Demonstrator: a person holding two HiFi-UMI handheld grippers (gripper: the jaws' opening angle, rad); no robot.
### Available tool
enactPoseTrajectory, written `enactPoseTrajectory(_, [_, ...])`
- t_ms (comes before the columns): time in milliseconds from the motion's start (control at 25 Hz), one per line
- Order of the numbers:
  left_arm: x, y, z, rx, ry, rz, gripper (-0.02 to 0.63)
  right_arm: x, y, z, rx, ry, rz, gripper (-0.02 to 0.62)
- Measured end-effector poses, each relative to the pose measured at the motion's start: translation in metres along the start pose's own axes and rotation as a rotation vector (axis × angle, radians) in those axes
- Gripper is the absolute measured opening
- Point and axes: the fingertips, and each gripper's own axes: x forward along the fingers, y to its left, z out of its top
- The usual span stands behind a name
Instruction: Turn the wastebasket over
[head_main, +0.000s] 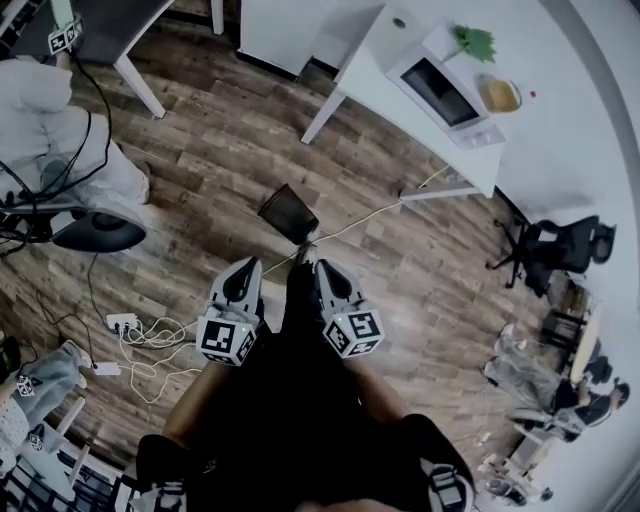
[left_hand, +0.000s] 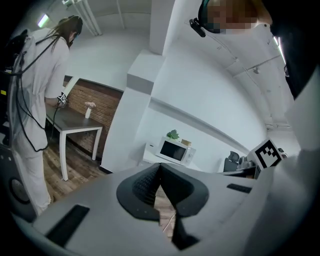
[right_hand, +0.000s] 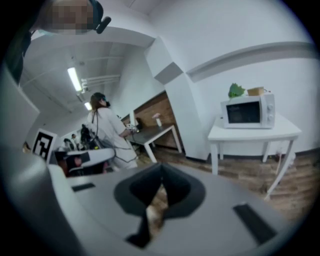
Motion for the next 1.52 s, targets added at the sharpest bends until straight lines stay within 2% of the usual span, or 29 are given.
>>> enactPoseTrajectory(360, [0.072,0.001,0.012,-0.025,-0.045,0.217,0.035,0.073,-0.065,0.028,-0.117,0.092,0.213,0.032])
enactPoseTrajectory(520, [0.104,0.003,0.01,-0.053,-0.065,0.305,0.035,0.11,-0.093,0.027,-0.141,0.145,0.296,0.032])
enactPoseTrajectory(640, [0.124,0.004,0.01,-0.073,-0.081,0.342,0.035,0.139,-0.111,0.02,-0.152,0.183,0.334,0.032])
enactPoseTrajectory(960, [0.176,0.031,-0.005,-0.127,-0.081,0.321,0.035,0.215,-0.145,-0.031,-0.173,0.28,0.33,0.032])
enactPoseTrajectory(1200, [0.209,0.068,-0.032,-0.165,-0.05,0.281,0.035,0.277,-0.172,-0.098,-0.17,0.367,0.314,0.032])
enactPoseTrajectory(1520, [0.221,0.119,-0.068,-0.229,-0.038,0.303,0.035,0.343,-0.192,-0.195,-0.213,0.468,0.311,0.032])
